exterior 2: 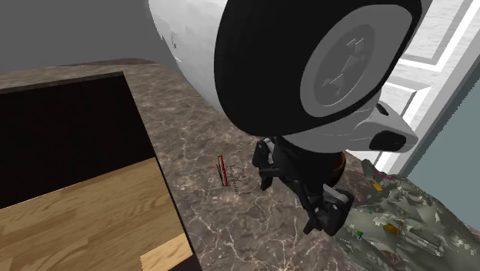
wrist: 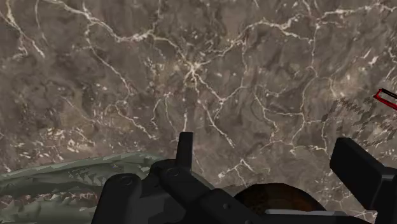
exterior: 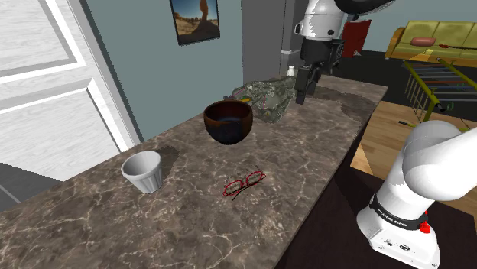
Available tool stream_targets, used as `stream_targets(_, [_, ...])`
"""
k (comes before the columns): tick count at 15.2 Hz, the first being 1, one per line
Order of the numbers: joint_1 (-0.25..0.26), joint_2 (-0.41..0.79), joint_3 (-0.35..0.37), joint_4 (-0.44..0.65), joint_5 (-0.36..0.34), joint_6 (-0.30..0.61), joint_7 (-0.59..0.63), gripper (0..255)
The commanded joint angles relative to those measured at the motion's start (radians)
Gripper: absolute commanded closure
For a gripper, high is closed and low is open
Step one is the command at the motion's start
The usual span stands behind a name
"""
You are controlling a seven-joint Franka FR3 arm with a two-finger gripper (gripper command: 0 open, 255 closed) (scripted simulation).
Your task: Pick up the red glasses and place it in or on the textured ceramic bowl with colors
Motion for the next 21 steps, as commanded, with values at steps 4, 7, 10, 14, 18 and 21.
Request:
stream_targets(4, [0.058,0.074,0.022,0.009,0.012,0.065,-0.083,0])
stream_targets(7, [0.114,0.146,0.047,0.02,0.024,0.124,-0.164,0])
stream_targets(10, [0.168,0.213,0.074,0.032,0.033,0.178,-0.245,0])
stream_targets(14, [0.237,0.295,0.113,0.048,0.043,0.243,-0.35,0])
stream_targets(18, [0.303,0.367,0.156,0.061,0.049,0.302,-0.452,0])
stream_targets(21, [0.351,0.414,0.189,0.065,0.051,0.344,-0.528,0])
